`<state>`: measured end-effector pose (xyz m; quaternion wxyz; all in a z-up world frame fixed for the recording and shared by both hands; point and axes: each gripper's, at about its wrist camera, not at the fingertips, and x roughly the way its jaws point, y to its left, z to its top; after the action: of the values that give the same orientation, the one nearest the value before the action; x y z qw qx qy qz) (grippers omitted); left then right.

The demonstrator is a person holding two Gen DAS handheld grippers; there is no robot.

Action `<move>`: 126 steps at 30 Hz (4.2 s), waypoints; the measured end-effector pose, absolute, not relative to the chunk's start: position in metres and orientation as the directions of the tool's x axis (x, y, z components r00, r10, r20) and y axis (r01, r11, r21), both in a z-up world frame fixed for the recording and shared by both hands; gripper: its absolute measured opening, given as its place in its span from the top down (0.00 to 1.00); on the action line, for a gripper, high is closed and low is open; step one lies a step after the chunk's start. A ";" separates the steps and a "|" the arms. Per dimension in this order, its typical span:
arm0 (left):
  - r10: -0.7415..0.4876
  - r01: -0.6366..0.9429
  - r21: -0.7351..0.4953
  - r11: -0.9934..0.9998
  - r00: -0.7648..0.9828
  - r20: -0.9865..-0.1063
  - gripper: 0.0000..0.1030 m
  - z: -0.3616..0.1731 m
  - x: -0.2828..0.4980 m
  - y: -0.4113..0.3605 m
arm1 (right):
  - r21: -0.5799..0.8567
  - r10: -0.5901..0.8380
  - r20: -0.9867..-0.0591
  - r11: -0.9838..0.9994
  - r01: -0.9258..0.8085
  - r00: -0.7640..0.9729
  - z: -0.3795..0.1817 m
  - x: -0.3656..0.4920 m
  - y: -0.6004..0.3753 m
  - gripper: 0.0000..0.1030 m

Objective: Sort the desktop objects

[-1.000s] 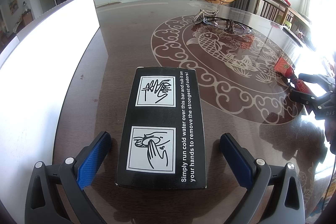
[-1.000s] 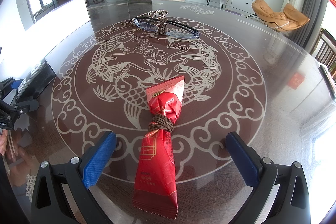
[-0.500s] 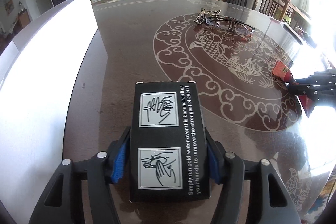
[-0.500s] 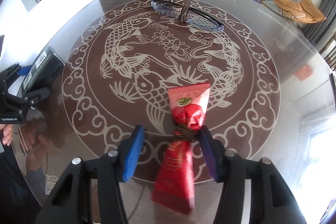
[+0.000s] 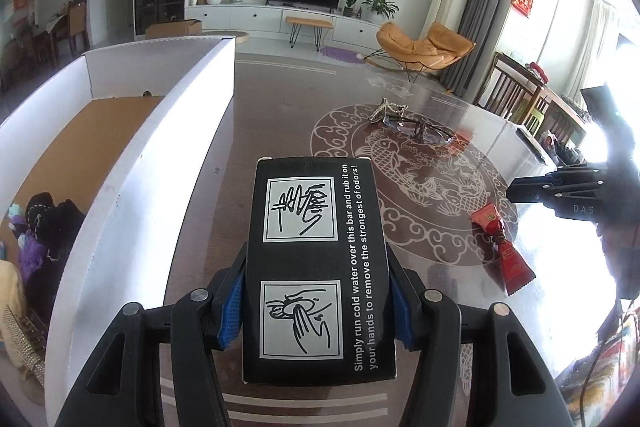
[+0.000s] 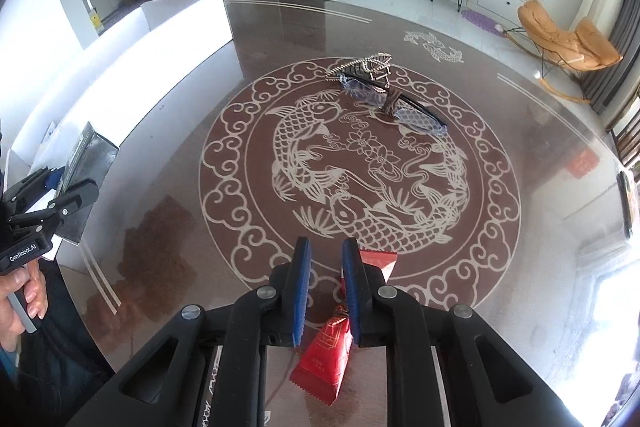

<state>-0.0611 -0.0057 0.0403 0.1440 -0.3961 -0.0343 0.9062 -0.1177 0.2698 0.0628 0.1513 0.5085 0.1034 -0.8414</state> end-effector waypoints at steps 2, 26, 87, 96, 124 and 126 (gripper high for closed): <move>0.286 -0.231 -0.176 -0.957 -0.645 -0.709 0.44 0.039 -0.055 -0.010 | -0.033 -0.124 -0.917 -0.924 0.382 -0.379 0.056 -0.118 0.262 0.83; 0.345 -0.261 -0.226 -0.939 -0.686 -0.641 0.44 0.082 -0.025 -0.040 | 0.108 -0.183 -0.933 -0.964 0.243 -0.311 0.054 -0.122 0.277 0.81; 0.079 -0.216 0.049 -0.975 -0.546 -0.834 0.01 -0.020 -0.115 0.045 | -0.005 -0.084 -0.813 -0.988 0.151 -0.577 -0.031 -0.098 0.316 0.00; 0.102 -0.229 0.032 -0.973 -0.551 -0.829 0.01 -0.033 -0.142 0.061 | -0.009 -0.081 -0.812 -0.988 0.151 -0.578 -0.031 -0.097 0.315 0.00; 0.134 -0.238 0.004 -0.971 -0.558 -0.819 0.00 -0.037 -0.144 0.062 | -0.014 -0.132 -0.813 -0.970 0.245 -0.568 -0.034 -0.246 0.337 0.00; 0.134 -0.238 0.004 -0.971 -0.558 -0.819 0.00 -0.037 -0.144 0.062 | -0.015 -0.129 -0.813 -0.970 0.241 -0.568 -0.034 -0.265 0.331 0.00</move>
<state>-0.1440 0.0621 -0.0368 0.1055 -0.4579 0.0569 0.8809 -0.2652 0.3311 -0.0337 0.1046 0.4526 0.0619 -0.8834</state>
